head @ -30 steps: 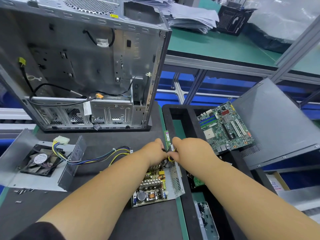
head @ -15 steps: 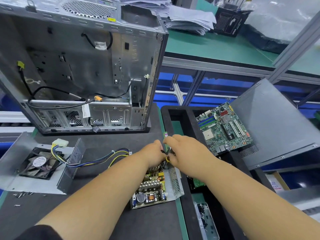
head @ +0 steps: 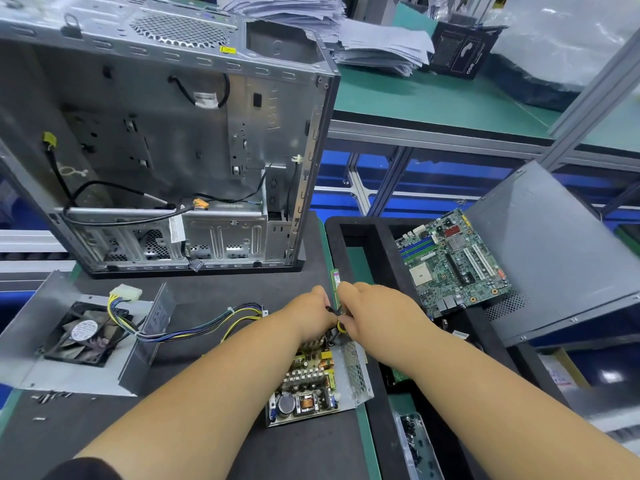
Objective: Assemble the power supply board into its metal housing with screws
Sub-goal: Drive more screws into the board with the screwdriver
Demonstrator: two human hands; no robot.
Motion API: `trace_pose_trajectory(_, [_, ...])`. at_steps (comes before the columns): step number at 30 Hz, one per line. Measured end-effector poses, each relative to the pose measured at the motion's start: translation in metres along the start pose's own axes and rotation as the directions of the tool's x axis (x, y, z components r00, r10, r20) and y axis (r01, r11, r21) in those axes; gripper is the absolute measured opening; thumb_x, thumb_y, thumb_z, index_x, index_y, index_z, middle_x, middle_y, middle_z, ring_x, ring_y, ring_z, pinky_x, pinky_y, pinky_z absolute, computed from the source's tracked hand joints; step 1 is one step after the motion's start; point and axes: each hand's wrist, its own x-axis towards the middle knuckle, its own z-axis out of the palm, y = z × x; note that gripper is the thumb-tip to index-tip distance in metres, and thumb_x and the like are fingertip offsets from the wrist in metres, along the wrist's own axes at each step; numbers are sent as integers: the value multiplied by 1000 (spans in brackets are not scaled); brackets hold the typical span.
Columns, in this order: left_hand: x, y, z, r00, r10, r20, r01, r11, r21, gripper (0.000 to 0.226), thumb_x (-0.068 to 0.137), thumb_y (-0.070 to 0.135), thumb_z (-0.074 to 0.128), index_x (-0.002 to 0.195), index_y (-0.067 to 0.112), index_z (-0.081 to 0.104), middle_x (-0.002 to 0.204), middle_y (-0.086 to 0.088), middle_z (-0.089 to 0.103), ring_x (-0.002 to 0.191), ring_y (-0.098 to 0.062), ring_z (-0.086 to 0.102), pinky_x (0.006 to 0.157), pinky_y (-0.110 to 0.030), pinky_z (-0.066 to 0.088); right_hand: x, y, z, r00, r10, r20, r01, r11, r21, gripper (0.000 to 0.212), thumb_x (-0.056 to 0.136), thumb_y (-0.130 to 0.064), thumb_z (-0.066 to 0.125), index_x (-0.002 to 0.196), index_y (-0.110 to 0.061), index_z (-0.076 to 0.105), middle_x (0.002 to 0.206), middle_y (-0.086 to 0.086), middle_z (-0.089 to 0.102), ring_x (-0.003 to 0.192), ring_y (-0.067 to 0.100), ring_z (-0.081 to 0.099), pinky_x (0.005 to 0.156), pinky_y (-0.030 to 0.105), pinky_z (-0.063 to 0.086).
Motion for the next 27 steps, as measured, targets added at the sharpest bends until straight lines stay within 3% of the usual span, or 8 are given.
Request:
trace_pose_trajectory(5, [0,1,0,1000,3,9,-3,1000,-5,28,88,31,63,100,16,42,95,-8,57,78,-20,48,69,-35,38,4,2,6,996,93,0,-93,992,-87,26,101,-45,40,90,-23,35,63,-4,33,56,21,35,45,29,17])
trace_pose_trajectory(10, [-1,1,0,1000,11,-3,-11,1000,-3,19,91,27,56,96,17,41,86,-5,54,73,-19,47,66,-34,36,5,-1,13,987,151,-60,-159,976,-149,37,102,-47,32,89,-22,57,60,-5,30,60,24,40,47,26,17])
trace_pose_trajectory(12, [-2,0,0,1000,8,-4,-8,1000,-3,15,91,25,54,97,18,42,87,-4,54,72,-17,46,64,-34,35,2,-2,11,987,143,-71,-151,981,-125,31,101,-44,34,92,-21,54,66,-4,38,60,23,39,48,28,19])
trace_pose_trajectory(14, [-1,0,-1,1000,-1,-2,1,1000,-11,15,89,22,55,97,18,42,89,-4,54,73,-17,46,64,-33,35,0,-1,7,995,80,-61,-83,996,-40,16,96,-38,40,93,-22,40,83,1,50,68,24,40,55,33,25])
trace_pose_trajectory(16, [-1,1,-1,1000,-6,-4,6,1000,-3,19,87,23,58,97,19,42,92,-4,55,77,-19,48,66,-34,37,-1,0,0,1000,-11,-11,11,1000,20,17,93,-30,46,94,-21,31,94,3,52,76,25,40,63,35,27])
trace_pose_trajectory(18, [0,1,-1,1000,-7,1,7,1000,4,25,86,25,62,98,18,42,94,-4,55,79,-20,48,67,-34,37,-1,0,-3,999,-45,0,45,999,24,21,95,-28,50,93,-21,30,89,1,46,77,24,40,57,33,23])
trace_pose_trajectory(24, [-1,1,-1,1000,1,13,-1,1000,-2,27,90,31,61,101,16,42,90,-5,54,73,-18,45,63,-33,35,2,-1,5,996,85,3,-84,992,-98,28,101,-45,43,90,-21,33,63,-4,33,53,19,32,44,30,18])
trace_pose_trajectory(27, [-1,1,-1,1000,8,12,-8,1000,17,22,92,29,55,103,15,43,86,-3,52,70,-16,44,59,-32,33,2,0,11,994,105,-21,-107,991,-83,28,102,-46,39,89,-22,34,63,-4,32,58,21,37,45,31,19])
